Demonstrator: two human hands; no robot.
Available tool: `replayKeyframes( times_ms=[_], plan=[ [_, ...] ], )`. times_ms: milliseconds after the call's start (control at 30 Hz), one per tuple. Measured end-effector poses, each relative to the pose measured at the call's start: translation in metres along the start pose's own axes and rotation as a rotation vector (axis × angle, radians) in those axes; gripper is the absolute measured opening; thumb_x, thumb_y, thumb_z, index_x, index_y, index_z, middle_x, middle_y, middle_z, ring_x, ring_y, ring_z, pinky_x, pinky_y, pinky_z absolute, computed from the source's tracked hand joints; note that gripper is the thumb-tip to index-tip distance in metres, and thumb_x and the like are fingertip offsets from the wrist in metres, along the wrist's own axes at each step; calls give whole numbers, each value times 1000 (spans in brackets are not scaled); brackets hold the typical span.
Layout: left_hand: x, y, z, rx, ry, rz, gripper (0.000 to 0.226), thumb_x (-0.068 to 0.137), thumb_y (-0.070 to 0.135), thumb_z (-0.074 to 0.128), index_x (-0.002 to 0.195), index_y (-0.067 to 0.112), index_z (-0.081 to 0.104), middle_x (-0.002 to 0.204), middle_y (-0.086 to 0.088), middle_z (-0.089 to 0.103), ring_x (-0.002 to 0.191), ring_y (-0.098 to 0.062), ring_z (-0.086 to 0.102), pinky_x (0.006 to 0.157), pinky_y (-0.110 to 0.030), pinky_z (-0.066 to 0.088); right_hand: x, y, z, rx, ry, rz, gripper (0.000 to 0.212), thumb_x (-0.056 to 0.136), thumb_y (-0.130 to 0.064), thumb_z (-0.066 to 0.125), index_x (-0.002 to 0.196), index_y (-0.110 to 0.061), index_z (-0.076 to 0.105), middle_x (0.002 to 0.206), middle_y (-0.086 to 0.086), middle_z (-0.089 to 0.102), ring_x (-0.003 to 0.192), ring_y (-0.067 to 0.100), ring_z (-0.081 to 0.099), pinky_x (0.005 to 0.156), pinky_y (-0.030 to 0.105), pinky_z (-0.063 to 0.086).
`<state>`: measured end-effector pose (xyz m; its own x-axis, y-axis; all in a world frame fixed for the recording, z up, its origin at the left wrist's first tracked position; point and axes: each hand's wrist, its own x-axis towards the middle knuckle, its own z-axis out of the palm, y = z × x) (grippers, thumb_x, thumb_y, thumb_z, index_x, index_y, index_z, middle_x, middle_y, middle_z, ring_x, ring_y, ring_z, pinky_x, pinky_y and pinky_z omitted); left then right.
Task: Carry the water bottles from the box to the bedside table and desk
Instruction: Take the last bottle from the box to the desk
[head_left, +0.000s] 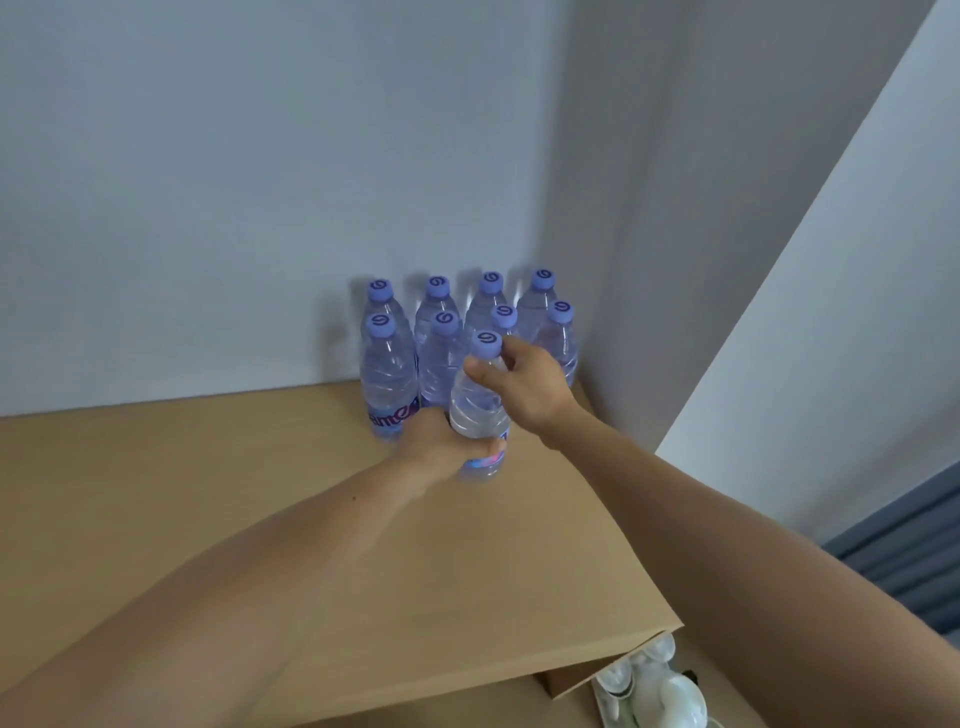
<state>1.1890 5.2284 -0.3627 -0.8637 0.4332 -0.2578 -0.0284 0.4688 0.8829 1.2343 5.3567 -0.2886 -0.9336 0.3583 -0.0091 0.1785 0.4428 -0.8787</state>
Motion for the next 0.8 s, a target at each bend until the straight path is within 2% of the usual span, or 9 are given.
replayKeyframes(
  times_ms=[100, 200, 267, 433, 567, 700, 800],
  plan=[
    [11, -18, 12, -41, 68, 0, 35, 68, 35, 90, 97, 20, 77, 89, 7, 77, 88, -13, 73, 70, -25, 55, 6, 17, 10, -26, 9, -64, 29, 89, -32, 68, 87, -4, 62, 80, 1, 53, 76, 17, 53, 78, 41, 48],
    [22, -27, 20, -103, 109, 4, 38, 65, 35, 90, 97, 20, 78, 90, 5, 78, 92, -16, 74, 80, -34, 58, 12, 23, 14, -48, 24, -119, 19, 90, -30, 68, 89, -13, 61, 101, 4, 50, 90, 17, 50, 83, 30, 41],
    [25, -27, 23, -119, 129, 14, 38, 65, 33, 90, 99, 20, 78, 92, 5, 78, 92, -15, 74, 82, -36, 59, 14, 24, 13, -76, 24, -154, 17, 91, -31, 68, 89, -18, 57, 104, 3, 47, 91, 16, 48, 81, 25, 35],
    [25, -27, 26, -87, 168, 37, 35, 70, 29, 89, 101, 21, 76, 90, 8, 76, 87, -12, 71, 67, -23, 51, 14, 31, 14, -89, 42, -193, 16, 92, -32, 66, 92, -17, 62, 104, 2, 48, 89, 14, 48, 79, 22, 33],
    [25, -25, 29, -79, 179, 37, 37, 71, 30, 89, 103, 19, 75, 91, 5, 76, 89, -13, 71, 65, -22, 48, 17, 35, 14, -64, 45, -212, 16, 91, -31, 66, 91, -16, 62, 104, 5, 51, 92, 13, 48, 80, 23, 34],
    [24, -23, 29, -95, 175, 30, 36, 72, 25, 89, 104, 16, 74, 94, 2, 76, 89, -16, 70, 64, -22, 47, 17, 37, 15, -64, 50, -201, 26, 91, -32, 66, 103, -9, 64, 106, 4, 50, 93, 14, 49, 80, 23, 36],
    [25, -22, 32, -125, 178, 6, 39, 69, 29, 89, 102, 17, 72, 94, 2, 75, 89, -16, 70, 63, -23, 47, 18, 38, 17, -35, 49, -179, 17, 88, -35, 68, 86, -22, 57, 102, 3, 49, 86, 14, 49, 79, 28, 39]
  ],
)
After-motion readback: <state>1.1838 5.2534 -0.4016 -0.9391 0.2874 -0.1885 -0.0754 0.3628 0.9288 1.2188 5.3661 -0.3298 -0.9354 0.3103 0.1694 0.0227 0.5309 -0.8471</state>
